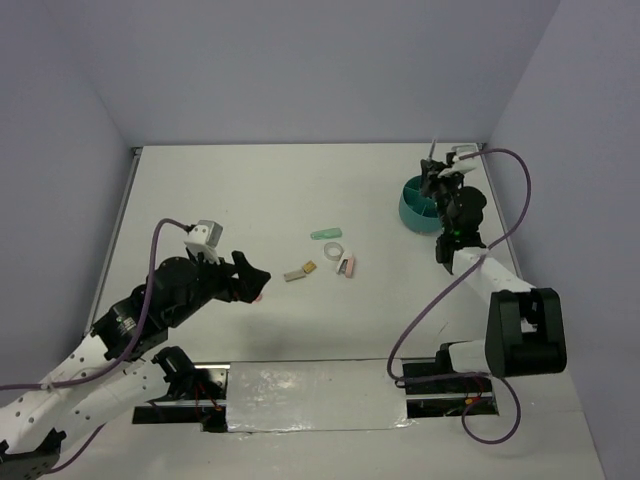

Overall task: Sort the stationery into containers
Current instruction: Place the pen in the storage box.

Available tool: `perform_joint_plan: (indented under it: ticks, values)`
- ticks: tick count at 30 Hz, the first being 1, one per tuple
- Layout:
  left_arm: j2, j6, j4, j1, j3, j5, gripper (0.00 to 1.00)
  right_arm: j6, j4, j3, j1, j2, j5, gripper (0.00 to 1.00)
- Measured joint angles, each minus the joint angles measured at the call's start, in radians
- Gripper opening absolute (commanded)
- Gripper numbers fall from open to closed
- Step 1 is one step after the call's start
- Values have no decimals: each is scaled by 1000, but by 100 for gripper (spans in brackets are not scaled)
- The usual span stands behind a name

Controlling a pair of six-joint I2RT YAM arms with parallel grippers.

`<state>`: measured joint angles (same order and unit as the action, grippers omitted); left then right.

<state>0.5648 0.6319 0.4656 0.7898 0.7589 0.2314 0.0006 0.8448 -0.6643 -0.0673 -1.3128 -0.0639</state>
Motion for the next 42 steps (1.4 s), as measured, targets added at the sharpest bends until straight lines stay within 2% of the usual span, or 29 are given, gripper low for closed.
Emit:
perform_joint_plan:
  ticks: [7, 13, 17, 22, 24, 26, 29, 31, 32, 39, 42]
  values:
    - [-59, 22, 66, 4, 22, -7, 99, 38, 39, -26, 181, -144, -88, 0]
    - [-85, -3, 195, 4, 148, 76, 99, 47, 58, -53, 192, -228, -123, 0]
    - [-129, -27, 227, 4, 159, 113, 99, 47, 67, -79, 192, -280, -131, 1]
    - [-156, -50, 238, 4, 157, 111, 99, 47, 88, -80, 192, -317, -131, 7]
    - [-159, -54, 238, 4, 156, 109, 99, 47, 90, -80, 192, -321, -132, 13]
    - [-162, -55, 239, 4, 155, 106, 99, 47, 95, -81, 192, -323, -133, 24]
    - [-163, -56, 239, 4, 155, 105, 99, 55, 103, -80, 192, -327, -133, 34]
    - [-164, -57, 239, 4, 155, 105, 99, 58, 110, -79, 192, -327, -132, 37]
    - [-164, -57, 238, 4, 155, 105, 99, 58, 113, -79, 192, -327, -132, 43]
    - [-164, -61, 238, 4, 154, 106, 99, 66, 142, -59, 192, -327, -133, 44]
    - [-164, -60, 238, 4, 154, 112, 99, 92, 145, -20, 192, -298, -133, 60]
